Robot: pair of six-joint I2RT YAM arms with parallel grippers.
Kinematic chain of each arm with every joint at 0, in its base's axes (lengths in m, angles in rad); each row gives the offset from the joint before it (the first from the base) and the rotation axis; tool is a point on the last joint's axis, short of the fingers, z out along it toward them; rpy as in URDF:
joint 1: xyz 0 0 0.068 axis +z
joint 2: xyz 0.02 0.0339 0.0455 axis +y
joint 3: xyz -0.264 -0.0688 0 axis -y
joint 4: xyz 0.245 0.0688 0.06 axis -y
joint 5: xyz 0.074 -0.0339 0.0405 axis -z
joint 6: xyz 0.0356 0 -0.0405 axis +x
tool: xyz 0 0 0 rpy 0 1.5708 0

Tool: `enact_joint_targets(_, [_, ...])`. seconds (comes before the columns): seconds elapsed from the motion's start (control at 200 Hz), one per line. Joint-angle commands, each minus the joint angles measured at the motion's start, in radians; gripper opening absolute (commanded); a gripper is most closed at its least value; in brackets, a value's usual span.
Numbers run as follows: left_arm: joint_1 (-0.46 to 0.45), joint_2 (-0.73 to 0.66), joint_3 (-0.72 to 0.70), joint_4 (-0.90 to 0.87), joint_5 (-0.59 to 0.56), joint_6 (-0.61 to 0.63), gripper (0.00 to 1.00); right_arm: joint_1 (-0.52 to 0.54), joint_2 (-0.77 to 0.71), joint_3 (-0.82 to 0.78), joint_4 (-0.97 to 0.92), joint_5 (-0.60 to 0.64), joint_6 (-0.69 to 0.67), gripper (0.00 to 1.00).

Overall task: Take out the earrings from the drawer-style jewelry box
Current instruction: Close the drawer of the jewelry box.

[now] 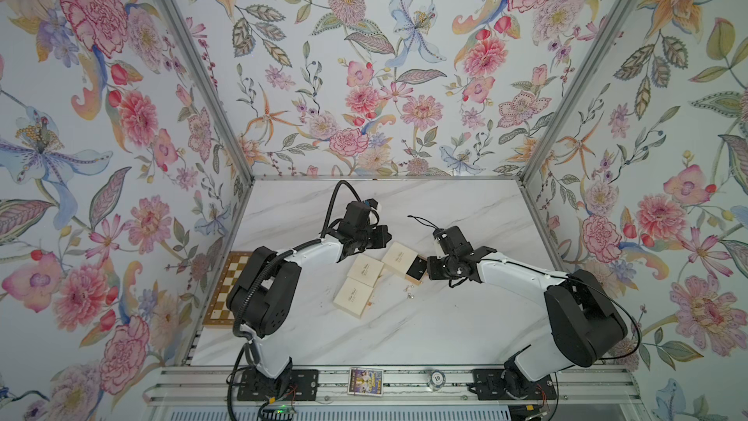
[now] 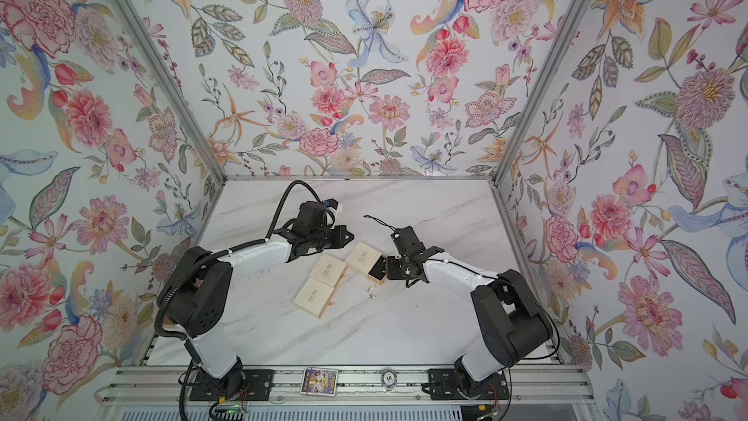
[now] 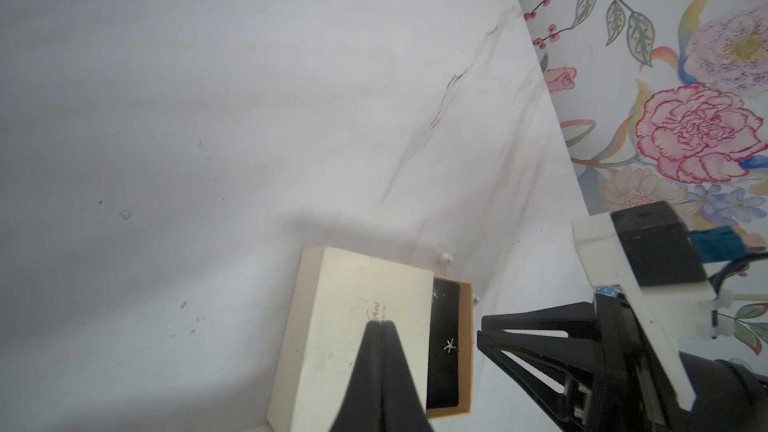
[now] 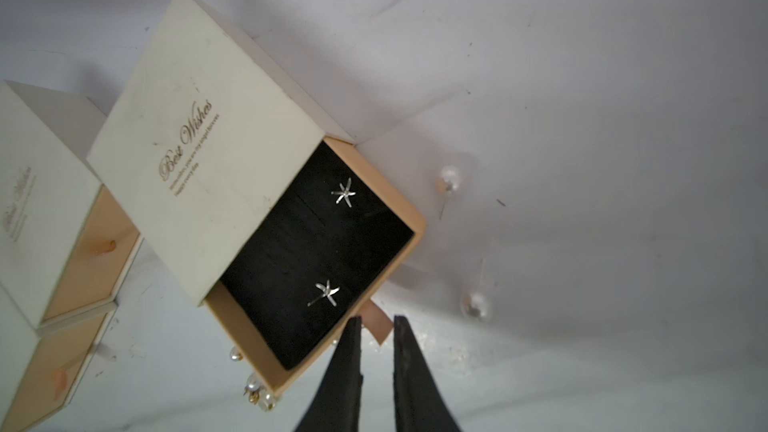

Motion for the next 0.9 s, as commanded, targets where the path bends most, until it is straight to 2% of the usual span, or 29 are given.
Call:
enact_joint_targets(0.0, [0.009, 0.034, -0.003, -0.033, -0.021, 0.024, 0.0, 0.002, 0.025, 0.008, -0.021, 0.034, 0.016, 0.17])
enact_joint_targets(0.355, [0.015, 0.105, 0.027, -0.042, -0.02, 0.032, 0.0, 0.04, 0.07, 0.033, -0.023, 0.037, 0.01, 0.16])
enact_joint_targets(0.896, [0.015, 0.109, -0.012, 0.004, -0.001, 0.005, 0.0, 0.041, 0.092, 0.055, -0.001, 0.015, 0.004, 0.16])
